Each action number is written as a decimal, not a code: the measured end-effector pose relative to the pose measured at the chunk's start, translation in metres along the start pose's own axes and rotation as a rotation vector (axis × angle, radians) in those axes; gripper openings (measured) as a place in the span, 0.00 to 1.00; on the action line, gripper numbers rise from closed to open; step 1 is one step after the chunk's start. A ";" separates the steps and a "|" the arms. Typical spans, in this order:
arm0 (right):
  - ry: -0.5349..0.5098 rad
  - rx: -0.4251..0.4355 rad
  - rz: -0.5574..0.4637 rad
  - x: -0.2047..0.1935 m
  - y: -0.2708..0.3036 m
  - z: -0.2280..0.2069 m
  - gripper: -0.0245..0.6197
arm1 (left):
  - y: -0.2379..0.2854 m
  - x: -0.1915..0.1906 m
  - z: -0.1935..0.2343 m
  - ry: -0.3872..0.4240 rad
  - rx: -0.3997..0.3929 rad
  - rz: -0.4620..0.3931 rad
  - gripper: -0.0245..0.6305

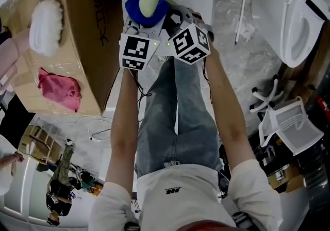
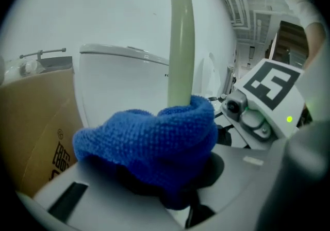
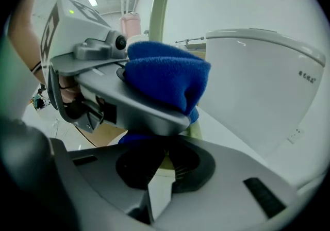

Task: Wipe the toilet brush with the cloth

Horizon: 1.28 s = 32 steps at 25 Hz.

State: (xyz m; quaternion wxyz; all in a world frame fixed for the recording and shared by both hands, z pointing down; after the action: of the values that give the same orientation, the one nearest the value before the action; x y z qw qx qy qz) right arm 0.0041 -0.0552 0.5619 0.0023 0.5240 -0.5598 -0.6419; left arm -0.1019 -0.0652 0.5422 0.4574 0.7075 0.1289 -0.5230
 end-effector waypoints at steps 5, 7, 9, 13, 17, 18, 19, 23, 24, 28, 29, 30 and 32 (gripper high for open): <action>-0.001 0.000 0.003 -0.001 -0.002 -0.001 0.08 | 0.004 -0.003 -0.002 -0.016 0.003 0.003 0.19; -0.002 -0.001 0.005 -0.001 -0.002 0.000 0.08 | 0.004 -0.003 -0.002 -0.015 0.002 0.007 0.19; -0.004 0.000 0.006 0.000 -0.002 0.000 0.08 | 0.004 -0.002 -0.002 -0.010 0.002 0.019 0.19; -0.007 0.002 0.010 0.001 -0.001 0.000 0.08 | 0.000 0.004 -0.002 0.001 0.008 0.051 0.19; -0.007 0.001 0.011 0.001 -0.001 0.000 0.08 | -0.011 0.017 -0.001 0.011 0.014 0.031 0.19; -0.007 0.000 0.012 0.001 -0.001 0.000 0.08 | -0.015 0.023 0.000 0.016 0.015 0.022 0.19; -0.007 0.000 0.012 0.001 -0.001 0.000 0.08 | -0.019 0.028 0.000 0.020 0.017 0.011 0.19; -0.005 0.001 0.015 0.001 -0.001 0.000 0.08 | -0.036 0.053 0.004 0.036 0.022 -0.036 0.19; -0.005 0.001 0.016 0.001 -0.001 0.000 0.08 | -0.039 0.059 0.005 0.041 0.023 -0.042 0.19; -0.006 0.003 0.022 0.003 -0.001 0.000 0.08 | -0.052 0.082 0.009 0.056 0.028 -0.064 0.19; -0.007 0.004 0.023 0.003 -0.001 0.000 0.08 | -0.055 0.088 0.010 0.057 0.029 -0.074 0.19; -0.007 0.004 0.024 0.002 -0.001 0.000 0.08 | -0.058 0.093 0.011 0.051 0.029 -0.089 0.19; -0.007 0.005 0.027 0.003 -0.001 0.001 0.08 | -0.064 0.104 0.014 0.016 0.033 -0.126 0.20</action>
State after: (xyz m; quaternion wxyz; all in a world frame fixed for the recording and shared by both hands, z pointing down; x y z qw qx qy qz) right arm 0.0031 -0.0560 0.5594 0.0076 0.5142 -0.5684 -0.6423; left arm -0.1088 -0.0722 0.4197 0.4108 0.7096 0.1684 -0.5471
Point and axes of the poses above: the fingertips, and each gripper's own axes: y forward along the fingers, z to its left, x out of its top, the point moved 10 cm from there along -y, backward along the fingers, and after that the axes turned 14 degrees about y, right-handed, at the moved point
